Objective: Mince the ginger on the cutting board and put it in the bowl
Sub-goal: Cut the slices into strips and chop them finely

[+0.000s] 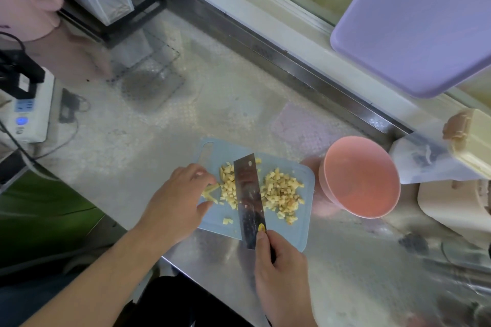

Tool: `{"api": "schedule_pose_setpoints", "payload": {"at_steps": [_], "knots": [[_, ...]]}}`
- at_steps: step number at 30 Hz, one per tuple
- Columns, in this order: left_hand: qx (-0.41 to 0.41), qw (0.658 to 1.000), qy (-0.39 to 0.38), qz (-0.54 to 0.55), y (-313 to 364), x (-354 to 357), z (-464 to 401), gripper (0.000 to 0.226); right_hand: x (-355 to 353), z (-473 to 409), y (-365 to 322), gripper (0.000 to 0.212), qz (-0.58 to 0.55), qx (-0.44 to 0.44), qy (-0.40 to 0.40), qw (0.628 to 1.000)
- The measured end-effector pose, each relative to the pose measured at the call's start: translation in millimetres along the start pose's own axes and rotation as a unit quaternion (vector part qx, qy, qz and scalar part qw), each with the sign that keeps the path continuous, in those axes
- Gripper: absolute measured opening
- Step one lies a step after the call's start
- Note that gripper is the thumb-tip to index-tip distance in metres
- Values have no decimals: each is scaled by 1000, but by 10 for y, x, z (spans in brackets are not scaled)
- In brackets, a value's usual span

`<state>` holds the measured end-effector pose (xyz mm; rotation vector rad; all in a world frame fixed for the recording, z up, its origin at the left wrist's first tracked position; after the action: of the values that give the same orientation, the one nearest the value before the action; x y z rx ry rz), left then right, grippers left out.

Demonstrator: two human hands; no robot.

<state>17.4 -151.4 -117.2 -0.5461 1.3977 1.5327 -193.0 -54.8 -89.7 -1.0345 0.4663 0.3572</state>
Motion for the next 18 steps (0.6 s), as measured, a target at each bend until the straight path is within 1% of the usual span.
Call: {"api": "schedule_pose_setpoints", "payload": {"at_steps": [2,4,7,12,18], "knots": [[-6,1000,26,1,-33,-18,-12,22,45,4,7,46,3,-4,-1,1000],[-10,999,36,7,-77,-35,-4,17,80,9,9,46,6,-5,-5,1000],[-16,999,35,17,-140,-51,18,18,136,19,-7,45,5,-3,-8,1000],[-33,998,44,33,-232,-63,11,27,336,19,-41,47,10,-15,-33,999],[-20,998,52,39,-232,-55,7,16,352,-9,7,48,28,-4,-9,1000]]}}
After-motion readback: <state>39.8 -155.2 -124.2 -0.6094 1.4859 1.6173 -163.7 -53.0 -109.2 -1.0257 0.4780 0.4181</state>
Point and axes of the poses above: each hand's wrist, its own z-axis away from the middle knuckle, its own x-axis out of the palm, y = z × x, the point moved 5 cm from there along -z, towards the middle knuckle, and after that the axes turned 2 degrees about -y, right-handed, at the moved point
